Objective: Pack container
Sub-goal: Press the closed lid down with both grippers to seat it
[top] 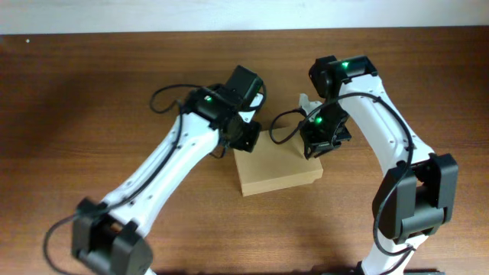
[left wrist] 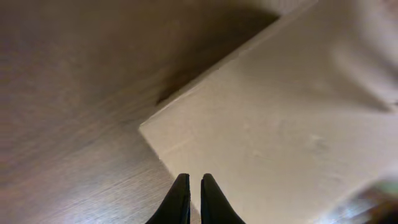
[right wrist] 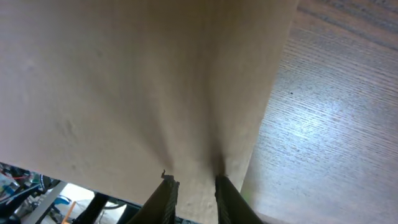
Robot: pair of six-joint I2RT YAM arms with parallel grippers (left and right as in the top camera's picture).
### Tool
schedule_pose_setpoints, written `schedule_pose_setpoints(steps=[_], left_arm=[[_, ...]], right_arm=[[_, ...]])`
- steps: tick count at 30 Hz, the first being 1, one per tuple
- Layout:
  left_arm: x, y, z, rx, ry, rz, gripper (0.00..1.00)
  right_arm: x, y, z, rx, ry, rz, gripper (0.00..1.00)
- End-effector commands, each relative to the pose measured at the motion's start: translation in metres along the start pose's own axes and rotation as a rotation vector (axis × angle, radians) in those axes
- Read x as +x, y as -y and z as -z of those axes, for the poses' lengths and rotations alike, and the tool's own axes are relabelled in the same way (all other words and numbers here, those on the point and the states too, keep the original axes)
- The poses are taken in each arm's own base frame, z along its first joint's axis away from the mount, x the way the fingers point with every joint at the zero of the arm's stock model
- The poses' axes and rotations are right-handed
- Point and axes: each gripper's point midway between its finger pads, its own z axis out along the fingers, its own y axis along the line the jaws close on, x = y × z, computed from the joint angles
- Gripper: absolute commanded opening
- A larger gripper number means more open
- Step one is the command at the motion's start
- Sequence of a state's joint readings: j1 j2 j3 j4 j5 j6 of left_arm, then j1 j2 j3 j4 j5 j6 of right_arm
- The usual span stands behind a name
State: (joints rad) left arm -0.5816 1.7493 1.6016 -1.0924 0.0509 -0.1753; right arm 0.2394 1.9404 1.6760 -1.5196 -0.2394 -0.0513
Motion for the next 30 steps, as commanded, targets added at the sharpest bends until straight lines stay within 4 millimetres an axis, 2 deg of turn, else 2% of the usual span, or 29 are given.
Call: schedule_pose_setpoints(steps=[1, 6, 12, 17, 20, 24, 27, 30], left_arm=[[-0.012, 0.001, 0.036, -0.003, 0.105, -0.014, 0.07], [-0.005, 0.0, 0.043, -0.005, 0.094, -0.01, 0.07], [0.001, -0.001, 0.044, -0.009, 0.07, -0.009, 0.06], [0.001, -0.001, 0.055, -0.005, 0.096, -0.009, 0.07], [0.0, 0.0, 0.066, 0.0, 0.126, -0.011, 0.07], [0.0, 0.0, 0.087, 0.005, 0.182, -0.012, 0.07], [-0.001, -0.006, 0.105, -0.028, 0.232, 0.006, 0.07], [0.001, -0.016, 0.131, -0.078, 0.291, 0.021, 0.07]], right_arm=[[0.002, -0.002, -0.005, 0.01, -0.008, 0.002, 0.21], [-0.002, -0.002, -0.013, 0.012, 0.002, 0.012, 0.23], [-0.002, 0.001, -0.034, 0.014, -0.007, 0.019, 0.25], [0.005, 0.005, -0.056, 0.012, -0.034, 0.01, 0.25], [0.007, 0.007, -0.06, 0.013, -0.041, -0.012, 0.24], [0.004, 0.004, -0.051, 0.013, -0.026, -0.007, 0.06], [-0.002, -0.001, -0.03, 0.015, 0.023, 0.004, 0.04], [-0.01, -0.009, 0.003, 0.017, 0.108, 0.022, 0.04]])
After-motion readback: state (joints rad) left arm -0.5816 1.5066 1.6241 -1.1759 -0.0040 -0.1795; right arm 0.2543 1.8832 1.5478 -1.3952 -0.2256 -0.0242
